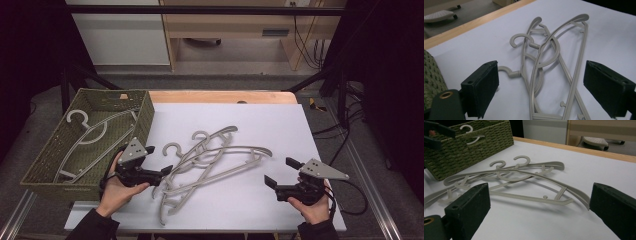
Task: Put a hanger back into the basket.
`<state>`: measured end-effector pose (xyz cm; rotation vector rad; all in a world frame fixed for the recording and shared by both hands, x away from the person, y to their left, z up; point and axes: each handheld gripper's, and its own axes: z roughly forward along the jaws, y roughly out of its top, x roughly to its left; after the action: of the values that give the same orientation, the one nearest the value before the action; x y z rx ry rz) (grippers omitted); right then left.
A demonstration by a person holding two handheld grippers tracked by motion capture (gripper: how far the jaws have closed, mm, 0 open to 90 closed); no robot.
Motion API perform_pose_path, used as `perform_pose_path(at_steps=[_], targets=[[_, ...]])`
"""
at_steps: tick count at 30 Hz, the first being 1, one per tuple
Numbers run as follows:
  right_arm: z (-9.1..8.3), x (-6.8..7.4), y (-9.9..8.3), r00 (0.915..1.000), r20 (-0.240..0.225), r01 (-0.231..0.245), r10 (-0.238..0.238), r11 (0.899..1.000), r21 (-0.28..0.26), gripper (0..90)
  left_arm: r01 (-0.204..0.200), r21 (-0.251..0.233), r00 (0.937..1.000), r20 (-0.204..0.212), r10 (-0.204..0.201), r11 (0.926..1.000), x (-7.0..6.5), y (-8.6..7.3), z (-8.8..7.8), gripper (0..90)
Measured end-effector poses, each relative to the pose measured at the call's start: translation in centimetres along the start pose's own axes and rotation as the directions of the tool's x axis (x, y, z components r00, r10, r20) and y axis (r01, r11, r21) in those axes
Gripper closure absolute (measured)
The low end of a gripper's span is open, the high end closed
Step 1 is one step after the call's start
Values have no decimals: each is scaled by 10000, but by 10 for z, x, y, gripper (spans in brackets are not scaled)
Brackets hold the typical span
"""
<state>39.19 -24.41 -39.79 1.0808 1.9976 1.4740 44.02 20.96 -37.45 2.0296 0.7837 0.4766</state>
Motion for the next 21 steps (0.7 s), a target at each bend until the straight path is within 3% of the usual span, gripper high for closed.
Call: perform_pose_path(at_steps=[8, 11, 13, 21], targets=[[3, 1, 0, 10000, -28, 53, -53, 9999, 96, 36, -249, 1173, 9996, 182, 229, 9928, 1, 2, 32, 190], [2, 0, 0, 10000, -35, 86, -85, 9999, 128, 36, -278, 1621, 9992, 330, 228, 9864, 1, 2, 44, 234], [3, 0, 0, 10000, -27, 53, -53, 9999, 125, 36, -506, 2023, 9984, 357, 443, 9780, 0, 2, 56, 281], [2, 0, 0, 10000, -48, 89, -88, 9999, 143, 39, -639, 2634, 9978, 332, 572, 9626, 4, 3, 79, 394]])
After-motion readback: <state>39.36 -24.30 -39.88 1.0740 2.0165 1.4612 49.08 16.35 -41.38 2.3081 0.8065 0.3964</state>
